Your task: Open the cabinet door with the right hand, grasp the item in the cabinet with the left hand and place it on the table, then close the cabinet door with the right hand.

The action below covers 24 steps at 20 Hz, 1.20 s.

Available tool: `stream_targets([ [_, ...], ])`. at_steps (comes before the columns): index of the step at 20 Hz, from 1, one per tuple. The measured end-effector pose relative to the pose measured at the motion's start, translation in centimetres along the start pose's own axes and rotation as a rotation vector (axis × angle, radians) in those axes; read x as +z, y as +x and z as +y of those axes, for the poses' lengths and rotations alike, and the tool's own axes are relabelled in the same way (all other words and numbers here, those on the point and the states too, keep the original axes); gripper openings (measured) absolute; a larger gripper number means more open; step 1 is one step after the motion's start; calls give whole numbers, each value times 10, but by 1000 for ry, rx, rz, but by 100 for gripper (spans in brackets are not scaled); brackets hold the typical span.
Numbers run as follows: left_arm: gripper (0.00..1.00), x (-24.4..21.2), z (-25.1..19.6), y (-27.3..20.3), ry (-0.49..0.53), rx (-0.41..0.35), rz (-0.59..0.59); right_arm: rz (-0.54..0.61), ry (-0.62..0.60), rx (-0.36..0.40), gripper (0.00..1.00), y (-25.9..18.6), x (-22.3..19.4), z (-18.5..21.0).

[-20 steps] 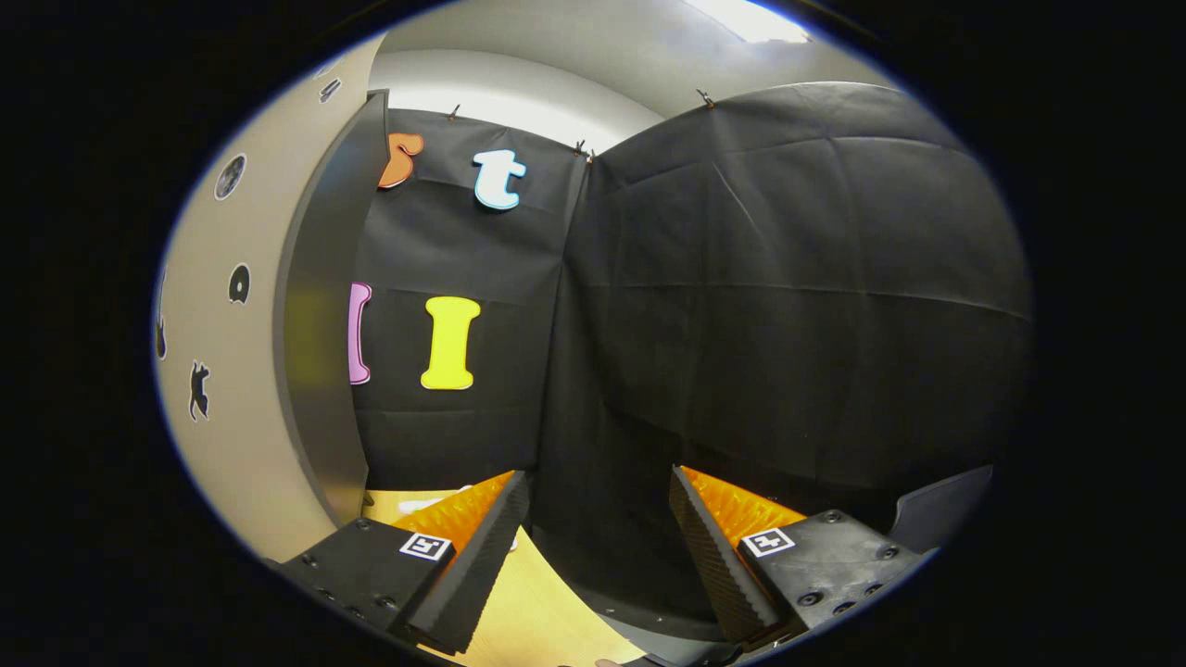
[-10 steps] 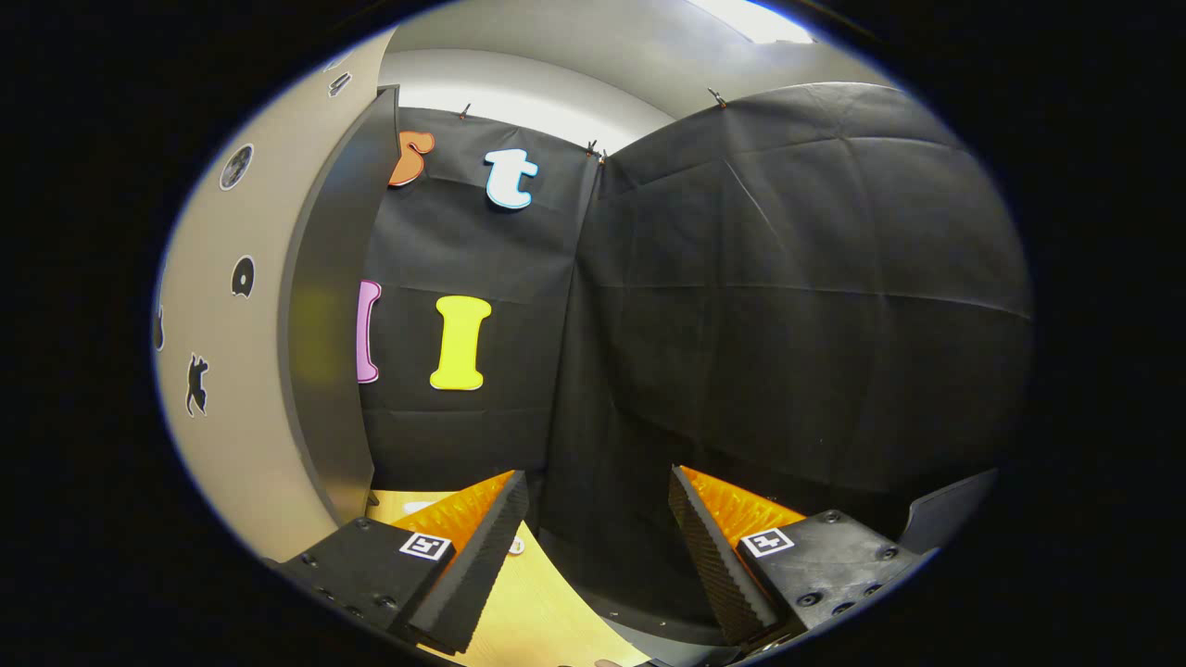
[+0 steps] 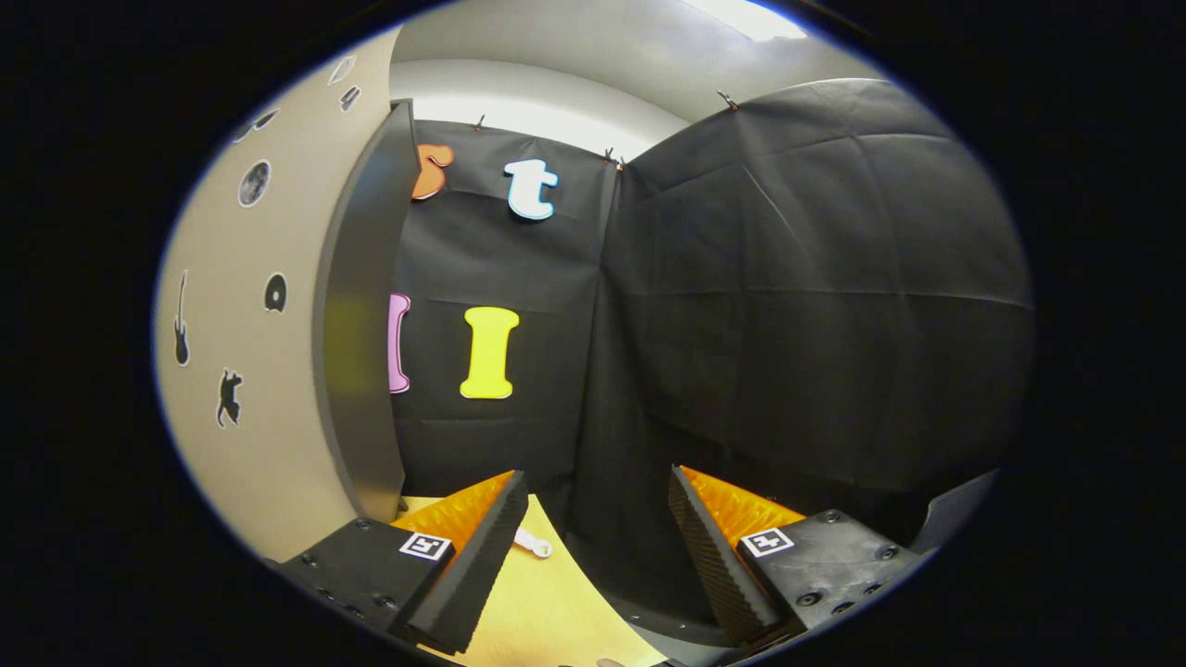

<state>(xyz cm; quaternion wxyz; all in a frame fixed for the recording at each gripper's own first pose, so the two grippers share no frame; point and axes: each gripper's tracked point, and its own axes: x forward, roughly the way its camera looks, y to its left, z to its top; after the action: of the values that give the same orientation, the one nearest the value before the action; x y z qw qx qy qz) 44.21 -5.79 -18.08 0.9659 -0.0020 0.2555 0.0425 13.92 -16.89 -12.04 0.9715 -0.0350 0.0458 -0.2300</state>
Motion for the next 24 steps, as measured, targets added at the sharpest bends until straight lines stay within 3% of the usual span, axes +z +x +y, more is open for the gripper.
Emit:
stream_targets([
  [5,21,-24,-14,-82,-25,-37,-38,-13,11,64,98,-10,5,14],
  [11,22,-87,-21,-183,-74,-78,-28,-68,14,151,97,-29,19,29],
  [14,21,-124,-20,-224,-47,-80,-18,-72,23,181,97,-39,19,34],
  [18,21,-172,-35,-261,-70,-132,-8,-57,62,206,96,-57,18,42],
  [24,19,-241,-38,-273,-100,-121,12,-53,73,212,97,-74,17,45],
])
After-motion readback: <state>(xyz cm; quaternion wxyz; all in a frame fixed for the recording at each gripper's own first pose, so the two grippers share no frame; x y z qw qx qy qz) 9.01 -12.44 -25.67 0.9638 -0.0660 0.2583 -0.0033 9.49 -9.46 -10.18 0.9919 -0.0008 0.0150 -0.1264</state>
